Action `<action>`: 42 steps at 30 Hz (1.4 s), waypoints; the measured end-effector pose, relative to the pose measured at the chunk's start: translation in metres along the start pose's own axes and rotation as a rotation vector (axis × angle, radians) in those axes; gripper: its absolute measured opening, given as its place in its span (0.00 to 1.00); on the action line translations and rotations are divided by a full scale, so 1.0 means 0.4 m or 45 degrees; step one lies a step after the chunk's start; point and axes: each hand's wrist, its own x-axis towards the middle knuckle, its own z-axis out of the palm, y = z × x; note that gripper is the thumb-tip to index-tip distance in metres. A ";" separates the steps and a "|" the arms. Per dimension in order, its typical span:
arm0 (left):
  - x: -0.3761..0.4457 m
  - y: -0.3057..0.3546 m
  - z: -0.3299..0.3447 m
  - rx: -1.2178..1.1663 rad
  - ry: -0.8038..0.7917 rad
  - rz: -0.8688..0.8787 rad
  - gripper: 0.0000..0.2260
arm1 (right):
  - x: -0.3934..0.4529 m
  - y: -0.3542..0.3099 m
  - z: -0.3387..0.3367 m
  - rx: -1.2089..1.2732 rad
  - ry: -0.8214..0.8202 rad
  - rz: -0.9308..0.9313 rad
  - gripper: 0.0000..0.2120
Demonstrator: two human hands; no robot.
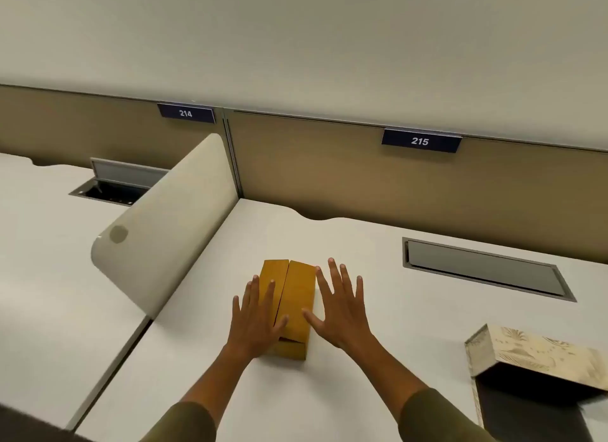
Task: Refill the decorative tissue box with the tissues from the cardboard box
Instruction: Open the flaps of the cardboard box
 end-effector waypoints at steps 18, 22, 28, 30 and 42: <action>0.135 -0.112 0.046 -0.549 -0.386 -0.002 0.46 | 0.008 -0.167 0.170 0.111 -0.379 0.086 0.50; 0.147 -0.124 0.031 -0.684 -0.379 0.048 0.45 | 0.009 -0.153 0.173 0.139 -0.308 0.068 0.46; 0.134 -0.154 0.001 -1.012 -0.313 0.136 0.30 | -0.006 -0.139 0.168 0.300 -0.155 0.025 0.40; 0.136 -0.178 -0.004 -1.064 -0.294 0.038 0.29 | -0.020 -0.134 0.164 0.433 -0.095 0.046 0.38; 0.133 -0.331 -0.047 -0.867 0.014 -0.112 0.30 | -0.111 -0.059 0.152 0.915 0.147 0.507 0.28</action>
